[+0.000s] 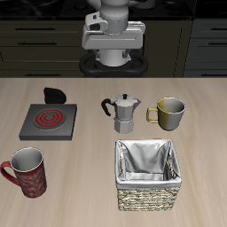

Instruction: Place the moka pot on the stove

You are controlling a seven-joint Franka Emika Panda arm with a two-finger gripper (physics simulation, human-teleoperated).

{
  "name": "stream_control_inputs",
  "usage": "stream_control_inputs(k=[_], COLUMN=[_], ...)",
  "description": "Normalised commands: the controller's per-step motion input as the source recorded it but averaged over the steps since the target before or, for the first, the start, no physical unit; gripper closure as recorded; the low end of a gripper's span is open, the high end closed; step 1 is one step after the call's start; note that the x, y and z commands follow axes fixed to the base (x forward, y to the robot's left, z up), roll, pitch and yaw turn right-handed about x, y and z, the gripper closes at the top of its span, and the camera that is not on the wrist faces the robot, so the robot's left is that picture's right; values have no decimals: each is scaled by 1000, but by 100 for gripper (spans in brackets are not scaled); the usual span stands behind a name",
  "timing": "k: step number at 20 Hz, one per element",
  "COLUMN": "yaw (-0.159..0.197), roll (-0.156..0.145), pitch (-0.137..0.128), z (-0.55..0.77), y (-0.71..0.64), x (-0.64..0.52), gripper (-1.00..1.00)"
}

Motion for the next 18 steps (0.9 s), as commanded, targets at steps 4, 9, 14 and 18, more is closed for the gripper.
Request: stream_control_inputs(k=[4, 9, 14, 18], yaw=[92, 136, 127, 187], roll=[-4, -4, -25, -33], pitch=[-6, 23, -11, -8], z=[-14, -88, -29, -52], y=[-50, -79, -59, -103], x=[5, 84, 94, 194], gripper=[-100, -100, -100, -100])
